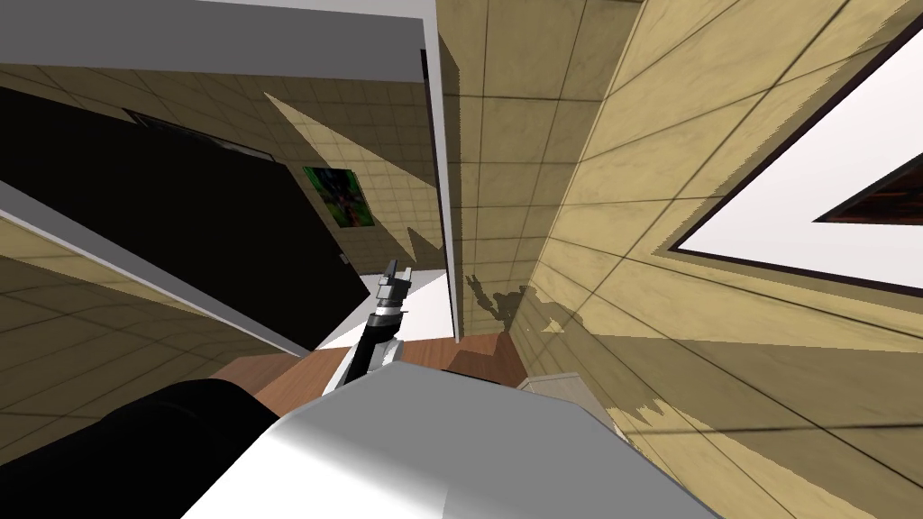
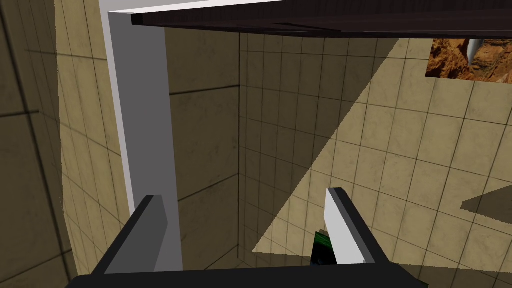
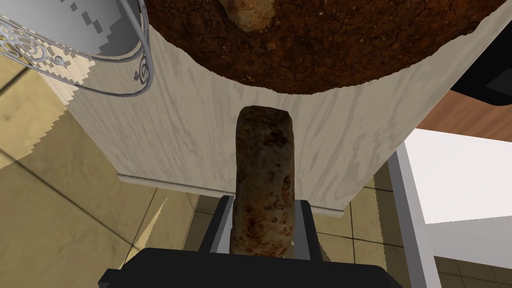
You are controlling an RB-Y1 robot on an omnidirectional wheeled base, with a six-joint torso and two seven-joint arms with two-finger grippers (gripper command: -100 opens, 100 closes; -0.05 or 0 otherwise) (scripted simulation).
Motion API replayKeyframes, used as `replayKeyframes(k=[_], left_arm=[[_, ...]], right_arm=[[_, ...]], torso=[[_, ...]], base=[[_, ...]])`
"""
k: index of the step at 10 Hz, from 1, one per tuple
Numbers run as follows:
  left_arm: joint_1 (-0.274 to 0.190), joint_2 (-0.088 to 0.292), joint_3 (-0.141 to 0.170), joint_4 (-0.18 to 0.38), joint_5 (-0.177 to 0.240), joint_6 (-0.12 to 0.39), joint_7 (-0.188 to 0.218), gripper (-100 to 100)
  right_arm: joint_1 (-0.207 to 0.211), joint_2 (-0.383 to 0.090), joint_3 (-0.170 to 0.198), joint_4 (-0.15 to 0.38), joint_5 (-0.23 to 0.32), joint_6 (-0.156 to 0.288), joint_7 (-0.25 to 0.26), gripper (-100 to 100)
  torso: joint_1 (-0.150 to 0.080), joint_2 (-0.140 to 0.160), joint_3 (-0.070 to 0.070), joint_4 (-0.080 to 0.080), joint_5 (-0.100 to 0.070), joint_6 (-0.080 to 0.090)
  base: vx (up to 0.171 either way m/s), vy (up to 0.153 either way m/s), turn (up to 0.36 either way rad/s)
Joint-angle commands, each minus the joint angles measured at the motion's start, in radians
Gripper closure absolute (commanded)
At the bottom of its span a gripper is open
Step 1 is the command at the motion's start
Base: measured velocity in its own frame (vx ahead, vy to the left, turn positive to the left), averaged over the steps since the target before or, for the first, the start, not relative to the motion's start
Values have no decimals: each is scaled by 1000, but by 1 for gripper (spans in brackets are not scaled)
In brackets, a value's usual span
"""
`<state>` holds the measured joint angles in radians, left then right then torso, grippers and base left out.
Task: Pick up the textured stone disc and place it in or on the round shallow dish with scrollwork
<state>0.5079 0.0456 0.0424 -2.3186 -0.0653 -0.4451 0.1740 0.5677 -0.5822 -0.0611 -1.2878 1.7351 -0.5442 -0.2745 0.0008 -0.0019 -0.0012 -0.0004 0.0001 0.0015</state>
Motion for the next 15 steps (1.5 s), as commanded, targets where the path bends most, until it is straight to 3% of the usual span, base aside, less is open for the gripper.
replayKeyframes(k=[1, 2, 3, 4, 5, 6, 7, 8, 15], left_arm=[[0, 0, 0, 0, 0, 0, 0, 0], [0, 0, 0, 0, 0, 0, 0, 0], [0, 0, 0, 0, 0, 0, 0, 0], [0, 0, 0, 0, 0, 0, 0, 0], [0, 0, 0, 0, 0, 0, 0, 0], [0, 0, 0, 0, 0, 0, 0, 0], [0, 0, 0, 0, 0, 0, 0, 0], [0, 0, 0, 0, 0, 0, 0, 0], [0, 0, 0, 0, 0, 0, 0, 0]], right_arm=[[0, 0, 0, 0, 0, 0, 0, 100], [0, 0, 0, 0, 0, 0, 0, 100], [0, 0, 0, 0, 0, 0, 0, 0], [11, -16, -15, -28, 10, -22, -19, 100], [22, -28, -26, -51, 19, -39, -36, 100], [18, -23, -20, -40, 13, -28, -26, 100], [19, -25, -21, -43, 15, -31, -30, 0], [6, -62, -41, -56, 4, -45, -56, 100], [-9, -209, -124, -114, -52, -144, -176, 100]], torso=[[0, 0, 0, 0, 0, 0], [0, 0, 0, 0, 0, 0], [0, 0, 0, 0, 0, 0], [0, 0, 0, 0, 0, 0], [1, 1, 0, 0, 1, 1], [2, 1, 1, 0, 1, 1], [2, 1, 1, 0, 1, 0], [1, 0, 0, 0, 1, 0], [2, 7, 4, 3, 3, -1]], base=[[0, 0, 0], [0, 0, 0], [0, 0, 0], [-7, 19, -66], [-14, 32, -110], [-7, 15, -24], [0, 0, 0], [-66, 59, 115], [-105, 25, 90]])
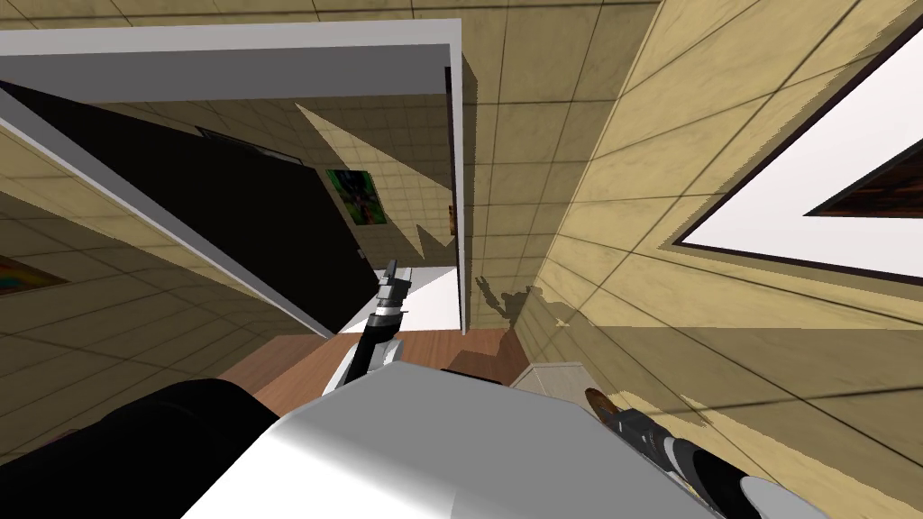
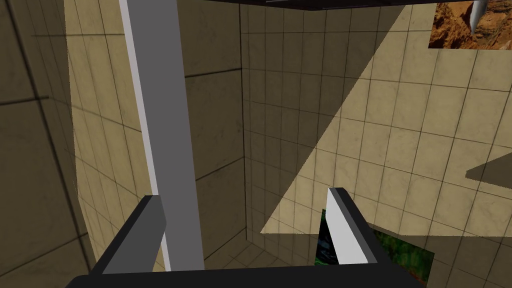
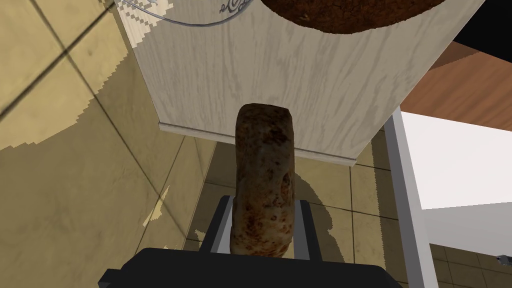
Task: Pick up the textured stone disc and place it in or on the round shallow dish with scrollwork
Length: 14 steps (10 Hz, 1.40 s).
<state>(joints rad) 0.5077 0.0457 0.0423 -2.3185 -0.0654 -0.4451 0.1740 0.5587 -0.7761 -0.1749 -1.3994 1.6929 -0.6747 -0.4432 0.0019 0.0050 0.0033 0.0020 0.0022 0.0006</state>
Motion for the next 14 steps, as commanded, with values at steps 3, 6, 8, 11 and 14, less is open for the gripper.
replayKeyframes(k=[3, 6, 8, 11, 14], left_arm=[[0, 0, 0, 0, 0, 0, 0, 0], [0, 0, 0, 0, 0, 0, 0, 0], [0, 0, 0, 0, 0, 0, 0, 0], [0, 0, 0, 0, 0, 0, 0, 0], [1, 0, 0, 0, 0, 0, 0, 0]], right_arm=[[6, -56, -37, -13, -27, -44, -39, 100], [58, -89, -83, -12, -35, -94, -54, 100], [90, -95, -104, -8, -33, -116, -53, 100], [149, -101, -142, -1, -29, -154, -46, 100], [235, -107, -196, 9, -22, -207, -32, 100]], torso=[[1, -1, -1, -1, 0, 1], [-1, -8, -5, -2, 0, 2], [-1, -10, -6, -3, -1, 2], [0, -11, -7, -3, -1, 3], [0, -12, -7, -3, 0, 4]], base=[[-60, 7, 55], [40, -9, 23], [74, -19, -24], [82, -6, -43], [122, -16, -76]])
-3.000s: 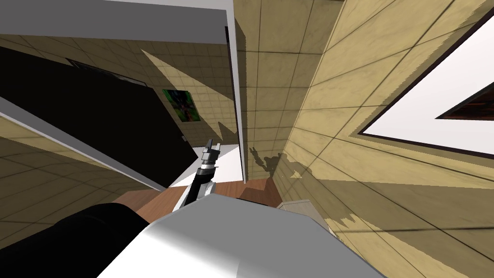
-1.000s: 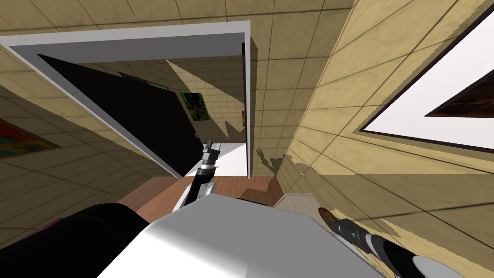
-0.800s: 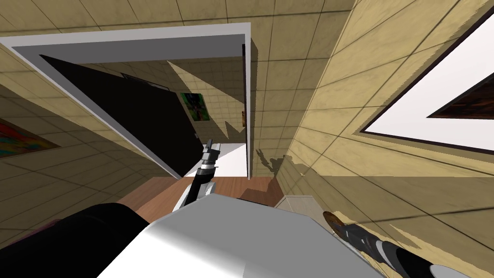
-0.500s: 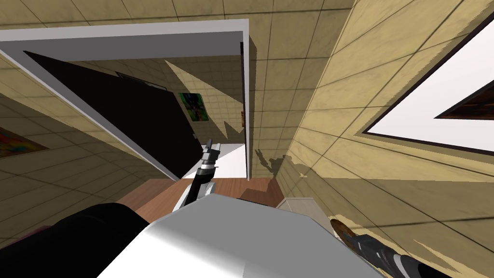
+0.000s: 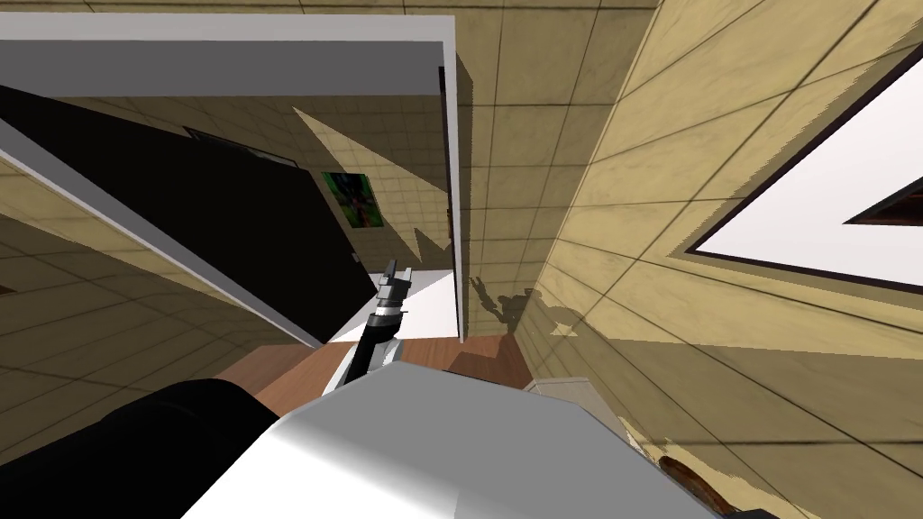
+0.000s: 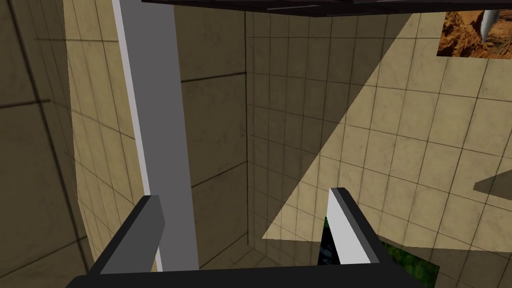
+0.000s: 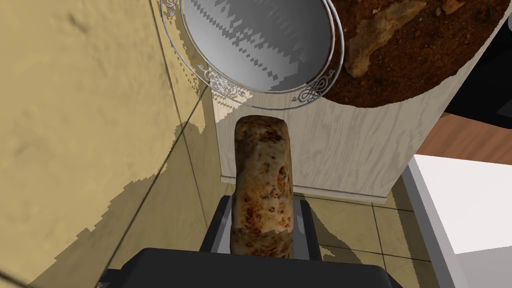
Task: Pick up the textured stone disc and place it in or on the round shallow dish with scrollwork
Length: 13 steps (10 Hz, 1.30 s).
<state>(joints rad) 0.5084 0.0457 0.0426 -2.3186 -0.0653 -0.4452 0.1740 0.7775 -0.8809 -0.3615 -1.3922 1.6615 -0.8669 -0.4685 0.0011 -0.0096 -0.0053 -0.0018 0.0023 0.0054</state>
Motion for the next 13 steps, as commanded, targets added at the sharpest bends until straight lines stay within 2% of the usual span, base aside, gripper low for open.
replayKeyframes(k=[1, 5, 6, 7, 8, 12, 13], left_arm=[[0, 0, 0, 0, 0, 0, 0, 0], [0, 0, 0, 0, 0, 0, 0, 0], [0, 0, 0, 0, 0, 0, 0, 0], [0, 0, 0, 0, 0, 0, 0, 0], [0, 0, 0, 0, 0, 0, 0, 0], [0, 0, 0, 0, 0, 0, 0, 0], [0, 0, 0, 0, 0, 0, 0, 0]], right_arm=[[37, -3, -22, 5, 12, -28, -3, 100], [119, -4, -73, 16, 21, -75, 14, 100], [129, -3, -78, 17, 22, -81, 17, 100], [118, -4, -73, 19, 21, -75, 18, 100], [121, -4, -74, 18, 22, -77, 15, -100], [120, -5, -74, 18, 22, -77, 15, -100], [120, -5, -74, 18, 22, -77, 15, 0]], torso=[[0, 0, 0, 0, 0, 0], [2, 3, 2, 1, 0, -1], [2, 3, 1, 0, 0, 0], [2, 3, 2, 1, 0, -1], [2, 5, 3, 1, 0, -2], [2, 8, 5, 2, 0, -2], [2, 8, 5, 2, 0, -2]], base=[[149, -36, -92], [95, -15, -61], [85, -13, -65], [29, -8, -16], [5, -1, 1], [0, 0, 0], [0, 0, 0]])
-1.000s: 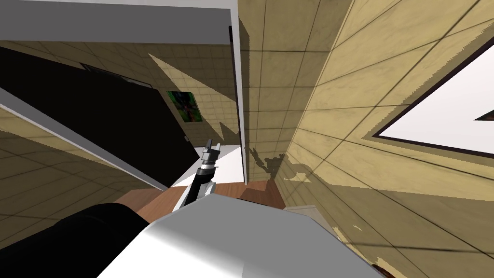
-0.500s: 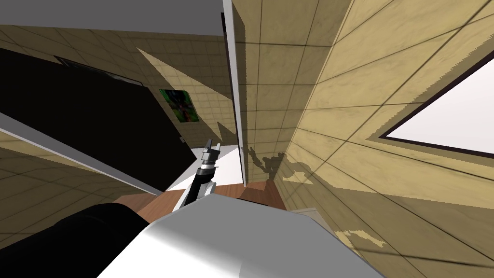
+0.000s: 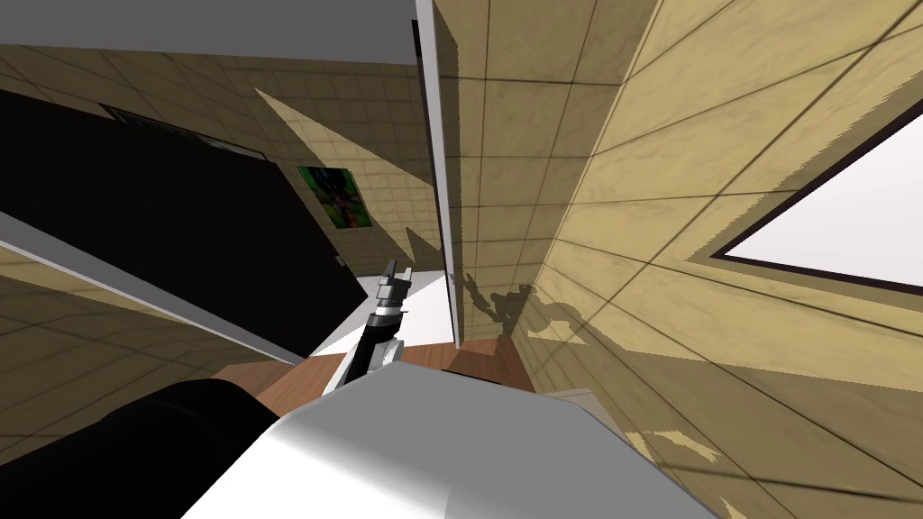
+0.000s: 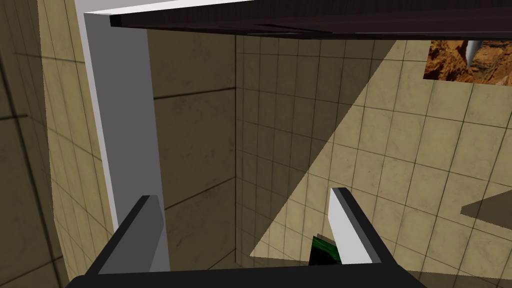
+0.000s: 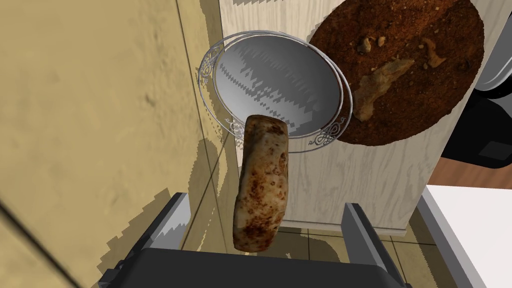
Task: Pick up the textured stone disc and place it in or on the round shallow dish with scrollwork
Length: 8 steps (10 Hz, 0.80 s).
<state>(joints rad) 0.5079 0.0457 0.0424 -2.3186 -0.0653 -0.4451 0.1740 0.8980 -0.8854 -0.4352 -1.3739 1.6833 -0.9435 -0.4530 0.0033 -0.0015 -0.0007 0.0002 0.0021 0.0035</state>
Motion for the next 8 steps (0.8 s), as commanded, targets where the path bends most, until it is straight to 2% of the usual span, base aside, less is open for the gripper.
replayKeyframes(k=[1, 6, 7, 8], left_arm=[[0, 0, 0, 0, 0, 0, 0, 0], [0, 0, 0, 0, 0, 0, 0, 0], [0, 0, 0, 0, 0, 0, 0, 0], [0, 0, 0, 0, 0, 0, 0, 0]], right_arm=[[12, -23, -33, -31, -6, -36, -23, -100], [41, -76, -111, -103, -19, -119, -77, -100], [31, -68, -94, -89, -13, -102, -69, -100], [31, -69, -96, -91, -13, -106, -72, 0]], torso=[[0, 0, 0, 0, 0, 0], [1, 1, 1, 0, 0, 0], [1, 1, 1, 0, 0, 0], [1, 1, 0, 0, 0, 0]], base=[[-11, 9, -67], [-17, 12, -46], [-7, 6, -11], [0, 0, 0]])
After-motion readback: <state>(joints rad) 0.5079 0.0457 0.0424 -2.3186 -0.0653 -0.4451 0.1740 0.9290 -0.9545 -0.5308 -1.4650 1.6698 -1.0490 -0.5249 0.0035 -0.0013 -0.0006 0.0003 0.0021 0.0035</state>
